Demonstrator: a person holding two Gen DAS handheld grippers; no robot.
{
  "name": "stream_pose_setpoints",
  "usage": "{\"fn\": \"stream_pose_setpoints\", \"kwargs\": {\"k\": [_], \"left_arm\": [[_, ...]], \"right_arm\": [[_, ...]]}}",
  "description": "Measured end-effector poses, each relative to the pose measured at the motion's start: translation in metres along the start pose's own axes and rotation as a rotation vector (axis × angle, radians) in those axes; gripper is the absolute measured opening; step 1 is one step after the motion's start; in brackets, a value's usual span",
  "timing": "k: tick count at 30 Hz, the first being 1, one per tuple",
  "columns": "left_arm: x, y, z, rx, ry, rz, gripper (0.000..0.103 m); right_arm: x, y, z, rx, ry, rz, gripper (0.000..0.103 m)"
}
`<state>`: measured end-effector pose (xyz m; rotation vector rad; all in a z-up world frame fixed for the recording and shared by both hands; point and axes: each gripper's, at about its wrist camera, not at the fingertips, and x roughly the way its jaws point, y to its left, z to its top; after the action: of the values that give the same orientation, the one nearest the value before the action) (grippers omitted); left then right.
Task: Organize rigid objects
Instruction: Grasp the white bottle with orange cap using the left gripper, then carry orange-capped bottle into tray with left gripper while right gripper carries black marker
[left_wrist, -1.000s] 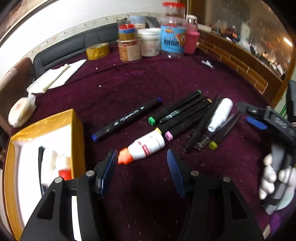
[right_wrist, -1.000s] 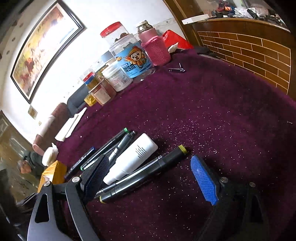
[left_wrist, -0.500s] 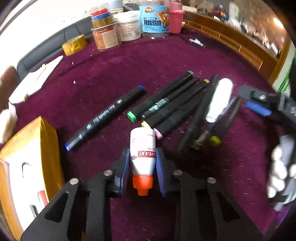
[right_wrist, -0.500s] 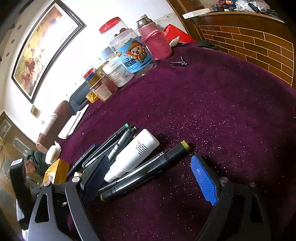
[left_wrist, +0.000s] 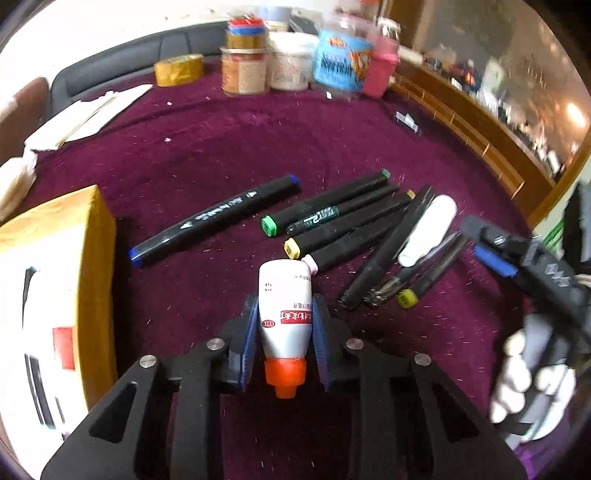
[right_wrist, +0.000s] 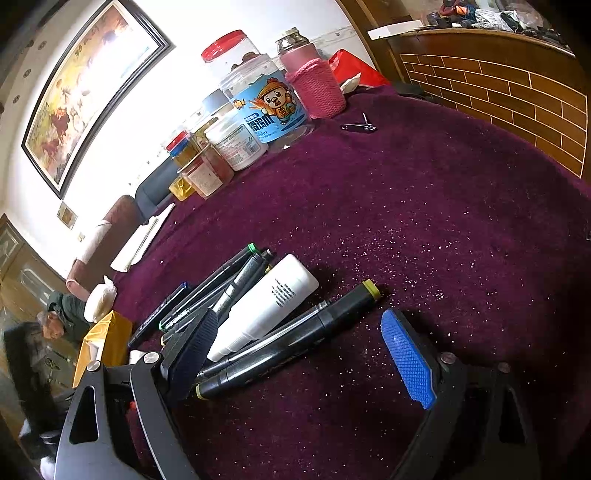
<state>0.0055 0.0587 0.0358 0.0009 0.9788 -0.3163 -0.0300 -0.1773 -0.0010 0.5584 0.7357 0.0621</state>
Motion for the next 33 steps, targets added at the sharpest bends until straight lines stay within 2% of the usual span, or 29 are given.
{"fn": "stream_pose_setpoints", "kwargs": {"k": [8, 15, 20, 23, 25, 27, 29, 33], "left_arm": [[-0.062, 0.010, -0.028, -0.134, -0.125, -0.159, 0.024], [-0.092, 0.031, -0.052, -0.217, -0.181, -0.209, 0.024], [-0.105, 0.047, -0.068, -0.255, -0.198, -0.215, 0.024], [-0.111, 0.052, -0.076, -0.263, -0.214, -0.215, 0.024], [-0.111, 0.055, -0.076, -0.270, -0.220, -0.229, 0.024], [-0.111, 0.054, -0.078, -0.269, -0.224, -0.241, 0.024], [-0.111, 0.053, -0.080, -0.265, -0.228, -0.245, 0.024], [-0.113, 0.055, -0.083, -0.267, -0.228, -0.247, 0.024]], "right_arm": [[0.000, -0.002, 0.000, 0.006, -0.002, 0.009, 0.087], [0.000, -0.001, -0.001, -0.004, -0.003, -0.002, 0.087], [-0.005, 0.004, 0.001, -0.014, 0.019, -0.056, 0.086], [-0.017, 0.007, 0.001, 0.005, 0.025, -0.007, 0.085], [-0.014, 0.012, 0.001, 0.001, 0.070, -0.007, 0.076], [-0.004, 0.016, -0.001, 0.005, 0.136, -0.005, 0.054], [0.006, 0.022, -0.004, 0.001, 0.181, -0.019, 0.040], [0.017, 0.039, -0.006, -0.040, 0.166, -0.111, 0.038]]}}
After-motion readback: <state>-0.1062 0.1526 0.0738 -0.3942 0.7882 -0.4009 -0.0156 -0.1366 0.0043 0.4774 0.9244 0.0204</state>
